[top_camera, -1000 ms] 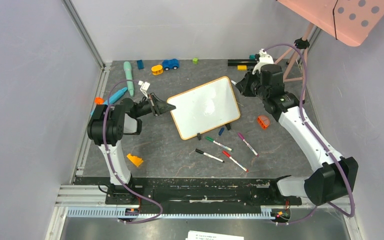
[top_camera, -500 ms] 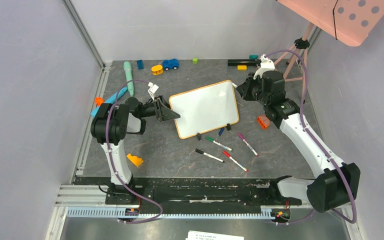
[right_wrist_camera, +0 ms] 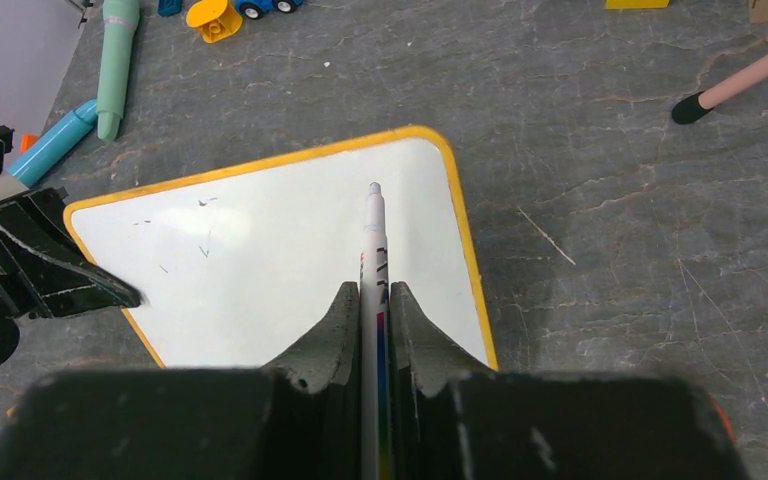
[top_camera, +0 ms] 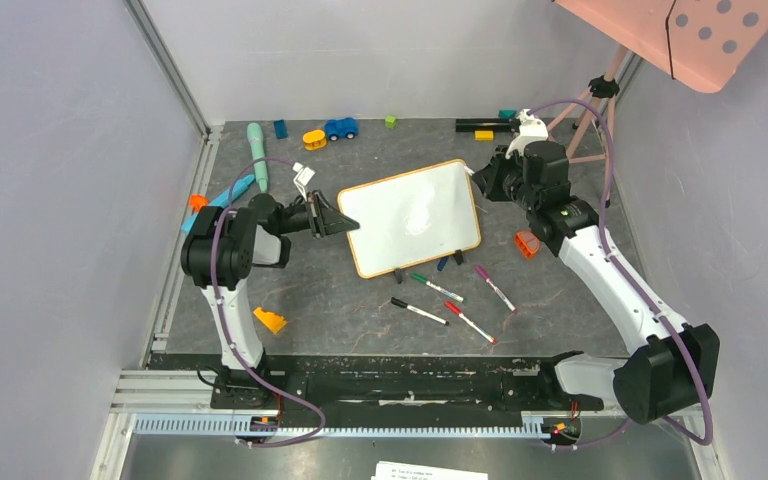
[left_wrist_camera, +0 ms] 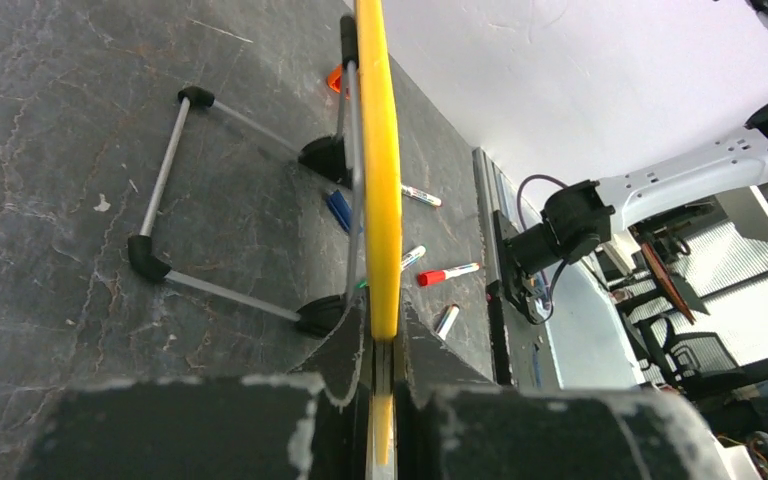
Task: Write a sentence on the whiteboard
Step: Hold the whiteboard on the whiteboard stand, then write a sentence on the whiteboard.
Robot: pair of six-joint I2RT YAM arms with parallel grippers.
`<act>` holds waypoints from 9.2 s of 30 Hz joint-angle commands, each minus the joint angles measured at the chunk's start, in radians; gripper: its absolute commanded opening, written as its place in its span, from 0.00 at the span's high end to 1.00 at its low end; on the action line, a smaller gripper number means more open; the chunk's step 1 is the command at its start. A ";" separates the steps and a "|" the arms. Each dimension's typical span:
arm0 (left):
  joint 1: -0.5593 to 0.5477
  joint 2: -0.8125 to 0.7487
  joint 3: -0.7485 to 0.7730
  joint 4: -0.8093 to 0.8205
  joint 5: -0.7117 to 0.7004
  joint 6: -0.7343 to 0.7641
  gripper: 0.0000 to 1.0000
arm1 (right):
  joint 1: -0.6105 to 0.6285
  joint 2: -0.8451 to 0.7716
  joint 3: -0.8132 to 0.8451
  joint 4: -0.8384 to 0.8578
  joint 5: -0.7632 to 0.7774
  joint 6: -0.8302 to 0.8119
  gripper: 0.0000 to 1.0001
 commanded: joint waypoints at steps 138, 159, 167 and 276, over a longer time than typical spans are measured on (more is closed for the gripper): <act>-0.050 0.028 0.040 -0.029 -0.049 0.207 0.24 | -0.001 0.018 0.111 -0.027 -0.049 -0.102 1.00; -0.063 -0.017 -0.041 0.055 -0.033 0.222 0.62 | -0.001 0.013 0.070 0.001 -0.070 -0.081 1.00; -0.071 -0.018 -0.035 0.068 -0.011 0.219 0.81 | -0.001 0.004 0.063 0.003 -0.054 -0.082 1.00; -0.069 0.008 -0.023 0.061 -0.107 0.230 0.98 | 0.448 0.065 0.131 0.031 0.299 -0.195 1.00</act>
